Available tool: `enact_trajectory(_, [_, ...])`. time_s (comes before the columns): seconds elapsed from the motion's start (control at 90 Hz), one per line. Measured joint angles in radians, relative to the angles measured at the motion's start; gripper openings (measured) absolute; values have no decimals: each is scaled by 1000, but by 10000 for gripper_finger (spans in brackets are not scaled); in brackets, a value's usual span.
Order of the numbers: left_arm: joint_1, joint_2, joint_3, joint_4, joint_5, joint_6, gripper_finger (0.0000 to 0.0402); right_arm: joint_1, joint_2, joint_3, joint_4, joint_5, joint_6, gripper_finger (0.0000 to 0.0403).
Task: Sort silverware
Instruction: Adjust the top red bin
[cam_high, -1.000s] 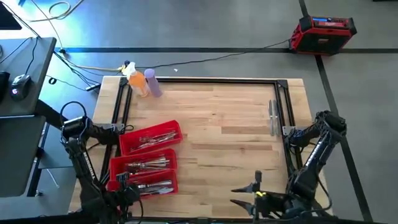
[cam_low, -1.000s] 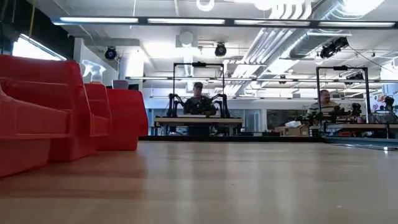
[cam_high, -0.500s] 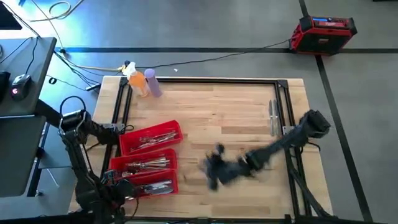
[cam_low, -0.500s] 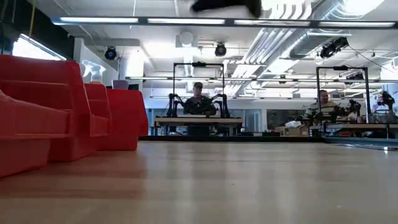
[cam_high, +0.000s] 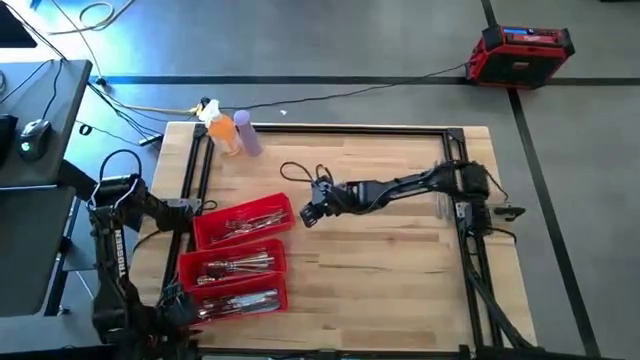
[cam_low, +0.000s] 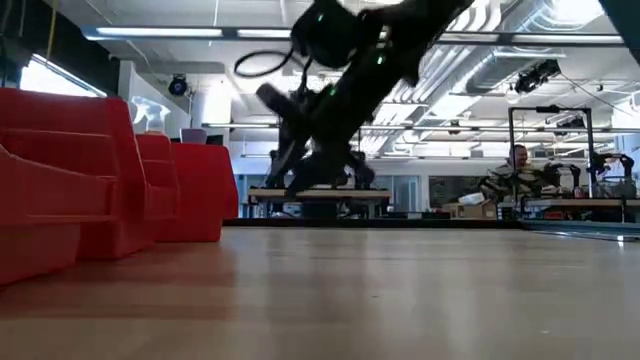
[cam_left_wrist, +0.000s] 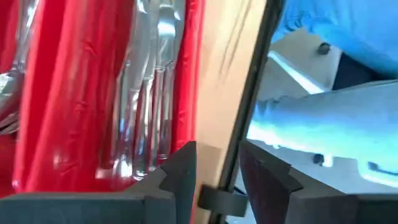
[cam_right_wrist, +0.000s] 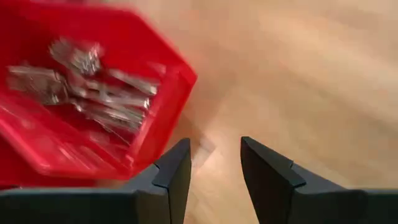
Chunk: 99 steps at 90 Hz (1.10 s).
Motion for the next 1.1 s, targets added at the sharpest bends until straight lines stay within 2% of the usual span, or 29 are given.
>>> enact_trajectory(0.189, [31, -5, 0, 31, -5, 150, 101, 47, 103, 0, 182, -55, 17, 123])
enact_trajectory(0.278, [50, -14, 0, 31, -40, 246, 101, 67, 125, 0, 255, -76, 10, 123])
enact_trajectory(0.456, [81, -35, 1, 32, -164, 401, 101, 92, 132, 9, 256, -99, -20, 123])
enact_trajectory(0.722, [100, -90, 1, 35, -384, 518, 101, 116, 72, 11, 203, -90, -77, 123])
enact_trajectory(0.844, [108, -113, 1, 34, -479, 543, 101, 138, 4, 14, 152, -8, -111, 123])
enact_trajectory(1.1, [165, -121, 1, 32, -669, 568, 101, 143, -32, 13, 57, 263, -150, 123])
